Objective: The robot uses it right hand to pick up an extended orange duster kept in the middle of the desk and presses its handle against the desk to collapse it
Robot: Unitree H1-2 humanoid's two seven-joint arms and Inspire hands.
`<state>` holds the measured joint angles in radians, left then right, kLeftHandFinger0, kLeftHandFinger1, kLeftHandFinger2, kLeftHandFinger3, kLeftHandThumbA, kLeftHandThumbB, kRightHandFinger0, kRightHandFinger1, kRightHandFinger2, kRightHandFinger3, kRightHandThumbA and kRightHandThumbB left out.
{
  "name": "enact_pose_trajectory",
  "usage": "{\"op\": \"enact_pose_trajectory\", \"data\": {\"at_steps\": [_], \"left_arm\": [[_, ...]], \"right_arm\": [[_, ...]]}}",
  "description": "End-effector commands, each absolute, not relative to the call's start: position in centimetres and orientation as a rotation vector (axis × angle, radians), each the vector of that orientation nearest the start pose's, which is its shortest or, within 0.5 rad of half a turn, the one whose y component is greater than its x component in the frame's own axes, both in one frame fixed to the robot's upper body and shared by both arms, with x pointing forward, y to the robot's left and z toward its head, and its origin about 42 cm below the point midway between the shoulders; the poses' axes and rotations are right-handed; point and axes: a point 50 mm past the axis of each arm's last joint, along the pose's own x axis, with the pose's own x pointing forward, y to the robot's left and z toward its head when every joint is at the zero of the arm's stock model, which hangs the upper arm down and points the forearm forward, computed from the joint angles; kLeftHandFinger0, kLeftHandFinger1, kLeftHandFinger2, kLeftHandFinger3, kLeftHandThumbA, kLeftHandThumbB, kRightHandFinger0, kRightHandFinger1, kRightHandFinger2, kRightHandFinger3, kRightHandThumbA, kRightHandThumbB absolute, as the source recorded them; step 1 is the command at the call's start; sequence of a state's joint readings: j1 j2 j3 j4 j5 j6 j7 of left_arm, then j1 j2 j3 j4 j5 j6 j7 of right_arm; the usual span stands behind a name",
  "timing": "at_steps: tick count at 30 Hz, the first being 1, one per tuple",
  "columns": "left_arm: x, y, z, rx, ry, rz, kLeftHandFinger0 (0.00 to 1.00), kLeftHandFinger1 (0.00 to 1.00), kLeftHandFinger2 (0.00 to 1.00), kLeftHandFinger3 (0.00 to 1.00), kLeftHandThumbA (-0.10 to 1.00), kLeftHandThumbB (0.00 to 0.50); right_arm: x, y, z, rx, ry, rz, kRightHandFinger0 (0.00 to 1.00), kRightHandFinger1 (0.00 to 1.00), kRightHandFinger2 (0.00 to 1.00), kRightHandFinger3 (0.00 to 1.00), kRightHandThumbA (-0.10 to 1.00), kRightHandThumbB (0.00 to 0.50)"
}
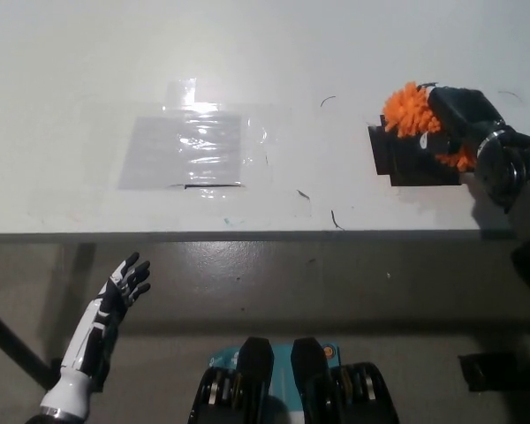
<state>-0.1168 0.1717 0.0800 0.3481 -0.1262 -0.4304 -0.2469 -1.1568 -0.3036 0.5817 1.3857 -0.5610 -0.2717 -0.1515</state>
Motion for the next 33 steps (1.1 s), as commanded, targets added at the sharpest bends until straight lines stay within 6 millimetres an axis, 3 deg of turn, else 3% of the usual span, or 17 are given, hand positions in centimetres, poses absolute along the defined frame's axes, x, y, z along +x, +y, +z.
{"op": "enact_pose_trajectory", "data": {"at_steps": [1,2,3,5,8,9,11,14,15,16,18,20,21,22,23,28,33], "left_arm": [[31.6,28.8,8.5,0.079,-0.276,-0.149,1.00,1.00,1.00,1.00,1.00,0.347],[31.6,28.8,8.5,0.079,-0.276,-0.149,1.00,1.00,1.00,1.00,1.00,0.348],[31.6,29.1,8.6,0.082,-0.276,-0.144,1.00,1.00,1.00,1.00,1.00,0.339],[31.6,29.1,8.5,0.078,-0.275,-0.142,1.00,1.00,1.00,1.00,1.00,0.344],[31.6,29.2,8.5,0.078,-0.275,-0.141,1.00,1.00,1.00,1.00,1.00,0.344],[31.4,29.1,8.3,0.076,-0.269,-0.144,1.00,1.00,1.00,1.00,1.00,0.347],[31.2,29.1,8.2,0.071,-0.266,-0.141,1.00,1.00,1.00,1.00,1.00,0.348],[31.2,29.1,8.2,0.071,-0.266,-0.141,1.00,1.00,1.00,1.00,1.00,0.349],[30.8,29.2,7.9,0.078,-0.258,-0.139,1.00,1.00,1.00,1.00,1.00,0.355],[30.8,29.2,7.9,0.078,-0.258,-0.139,1.00,1.00,1.00,1.00,1.00,0.355],[30.7,29.1,7.8,0.082,-0.254,-0.139,1.00,1.00,1.00,1.00,1.00,0.345],[30.7,29.1,7.8,0.082,-0.254,-0.139,1.00,1.00,1.00,1.00,1.00,0.346],[30.7,29.1,7.8,0.082,-0.254,-0.139,1.00,1.00,1.00,1.00,1.00,0.346],[30.7,29.1,7.8,0.080,-0.254,-0.139,1.00,1.00,1.00,1.00,1.00,0.347],[30.7,29.0,7.8,0.080,-0.253,-0.139,1.00,1.00,1.00,1.00,1.00,0.348],[30.6,29.2,7.7,0.077,-0.251,-0.142,1.00,1.00,1.00,1.00,1.00,0.351],[30.4,29.1,7.7,0.080,-0.249,-0.143,1.00,1.00,1.00,1.00,1.00,0.368]], "right_arm": [[59.0,-24.8,31.8,-1.335,-0.267,0.124,0.00,0.48,0.87,0.88,-0.10,0.161],[59.0,-24.8,31.8,-1.335,-0.267,0.124,0.00,0.48,0.87,0.88,-0.10,0.162],[59.5,-25.4,37.4,-1.324,-0.407,0.079,0.00,0.50,0.96,0.95,-0.10,0.128],[59.6,-25.4,40.0,-1.321,-0.470,0.052,0.00,0.52,0.98,0.91,-0.10,0.141],[59.5,-25.4,40.0,-1.320,-0.471,0.053,0.00,0.53,0.98,0.91,-0.10,0.142],[59.0,-24.7,47.4,-1.365,-0.588,-0.001,0.02,0.61,1.00,1.00,-0.10,0.138],[58.2,-24.3,50.8,-1.371,-0.677,-0.010,0.03,0.59,0.96,0.97,-0.10,0.143],[58.0,-24.3,50.8,-1.371,-0.676,-0.009,0.03,0.58,0.96,0.95,-0.10,0.142],[57.0,-24.0,55.5,-1.377,-0.800,-0.043,0.00,0.51,0.94,0.95,-0.10,0.106],[57.0,-24.0,55.5,-1.377,-0.800,-0.042,0.00,0.51,0.95,0.95,-0.10,0.106],[55.9,-23.5,60.0,-1.321,-0.870,-0.077,0.00,0.49,0.87,0.91,-0.10,0.112],[55.9,-23.5,60.0,-1.321,-0.869,-0.077,0.00,0.48,0.87,0.91,-0.10,0.110],[55.9,-23.5,60.0,-1.321,-0.869,-0.076,0.00,0.50,0.86,1.00,-0.10,0.022],[54.9,-22.6,62.6,-1.198,-0.999,-0.118,0.01,0.50,0.83,1.00,-0.10,0.141],[54.4,-22.0,63.8,-1.118,-1.067,-0.137,0.00,0.43,0.77,0.94,-0.10,0.156],[54.1,-20.6,64.2,-0.990,-1.119,-0.159,0.00,0.39,0.75,0.90,-0.10,0.138],[55.1,-17.9,60.7,-0.585,-1.063,-0.229,0.00,0.32,0.74,0.85,-0.10,0.161]]}}
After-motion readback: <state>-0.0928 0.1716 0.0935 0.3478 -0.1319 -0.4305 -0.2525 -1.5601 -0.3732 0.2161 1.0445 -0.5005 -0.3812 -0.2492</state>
